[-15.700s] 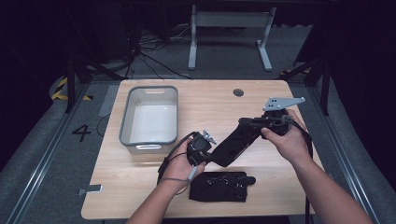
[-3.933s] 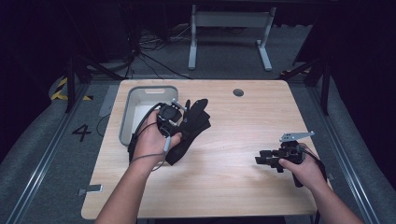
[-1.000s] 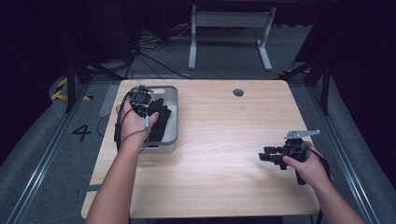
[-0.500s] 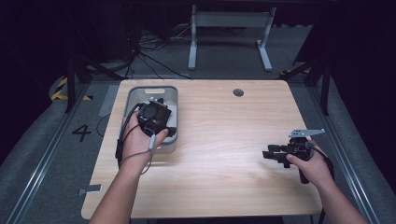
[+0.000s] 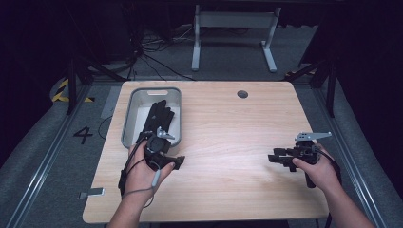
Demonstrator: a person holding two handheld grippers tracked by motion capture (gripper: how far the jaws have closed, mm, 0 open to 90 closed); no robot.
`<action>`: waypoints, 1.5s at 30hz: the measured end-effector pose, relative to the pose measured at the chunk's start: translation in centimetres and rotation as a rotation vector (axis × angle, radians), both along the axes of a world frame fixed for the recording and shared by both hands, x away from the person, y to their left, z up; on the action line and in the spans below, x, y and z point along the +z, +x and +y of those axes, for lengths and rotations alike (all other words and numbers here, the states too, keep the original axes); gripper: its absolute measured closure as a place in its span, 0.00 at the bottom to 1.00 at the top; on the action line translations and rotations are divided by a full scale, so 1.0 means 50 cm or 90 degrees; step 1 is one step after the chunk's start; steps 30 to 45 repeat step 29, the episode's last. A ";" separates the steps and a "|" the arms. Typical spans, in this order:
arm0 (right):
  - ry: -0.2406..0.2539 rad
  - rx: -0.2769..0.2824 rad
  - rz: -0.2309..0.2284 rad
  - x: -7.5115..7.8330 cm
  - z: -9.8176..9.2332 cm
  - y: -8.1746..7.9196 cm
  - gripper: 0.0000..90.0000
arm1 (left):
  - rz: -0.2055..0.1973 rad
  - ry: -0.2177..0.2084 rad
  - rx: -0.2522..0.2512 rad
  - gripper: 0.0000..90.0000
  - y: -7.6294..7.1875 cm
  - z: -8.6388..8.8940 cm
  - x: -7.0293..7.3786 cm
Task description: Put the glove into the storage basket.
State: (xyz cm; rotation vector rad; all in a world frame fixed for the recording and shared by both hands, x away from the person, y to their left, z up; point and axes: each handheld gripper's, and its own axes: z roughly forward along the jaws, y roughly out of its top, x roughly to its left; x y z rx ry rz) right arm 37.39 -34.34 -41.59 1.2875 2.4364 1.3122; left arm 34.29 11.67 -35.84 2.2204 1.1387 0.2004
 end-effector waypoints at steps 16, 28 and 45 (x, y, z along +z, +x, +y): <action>-0.014 0.010 0.010 -0.021 0.003 0.001 0.56 | 0.072 0.008 -0.083 0.41 0.001 -0.021 -0.126; -0.054 0.022 -0.009 -0.037 0.010 0.008 0.53 | 0.041 0.019 -0.120 0.36 0.007 0.000 -0.156; -0.054 0.022 -0.009 -0.037 0.010 0.008 0.53 | 0.041 0.019 -0.120 0.35 0.007 0.000 -0.156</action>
